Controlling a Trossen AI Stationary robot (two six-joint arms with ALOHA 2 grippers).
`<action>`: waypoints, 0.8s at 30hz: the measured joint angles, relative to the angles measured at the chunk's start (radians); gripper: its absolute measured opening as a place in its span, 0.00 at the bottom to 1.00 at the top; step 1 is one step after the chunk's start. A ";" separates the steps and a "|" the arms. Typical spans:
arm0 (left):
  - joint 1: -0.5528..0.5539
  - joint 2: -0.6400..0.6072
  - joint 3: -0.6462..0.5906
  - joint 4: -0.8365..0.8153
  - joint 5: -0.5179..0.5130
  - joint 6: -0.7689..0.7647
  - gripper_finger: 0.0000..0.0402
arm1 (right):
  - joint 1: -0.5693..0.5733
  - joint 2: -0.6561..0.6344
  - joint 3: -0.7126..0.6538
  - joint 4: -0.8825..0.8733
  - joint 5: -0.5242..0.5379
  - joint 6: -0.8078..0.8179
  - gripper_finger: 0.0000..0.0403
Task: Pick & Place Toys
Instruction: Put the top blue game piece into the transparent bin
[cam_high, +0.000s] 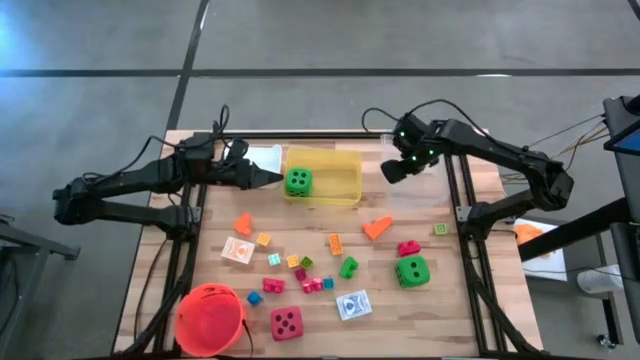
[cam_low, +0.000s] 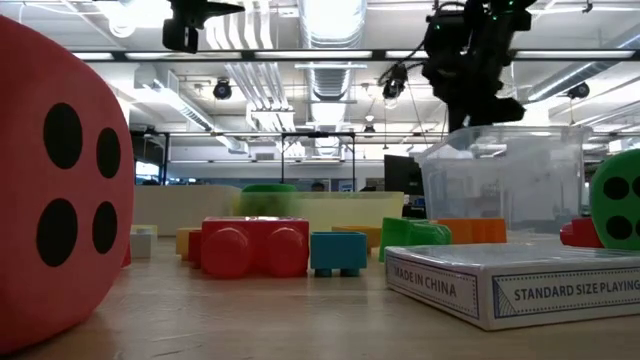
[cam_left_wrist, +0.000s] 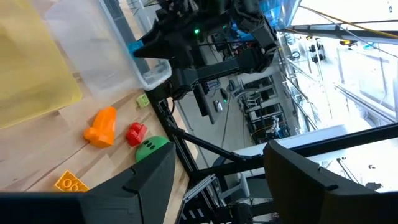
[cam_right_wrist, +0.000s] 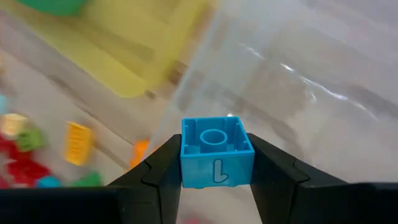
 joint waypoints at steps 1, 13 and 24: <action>0.000 0.000 0.000 0.000 0.000 0.006 0.58 | 0.000 0.000 0.006 0.016 -0.013 -0.001 0.37; 0.000 0.000 0.000 0.000 0.000 0.020 0.58 | -0.036 0.027 0.161 -0.188 0.079 -0.305 0.37; 0.000 0.000 0.000 0.000 0.000 0.047 0.58 | -0.039 0.168 0.184 -0.249 0.153 -0.688 0.37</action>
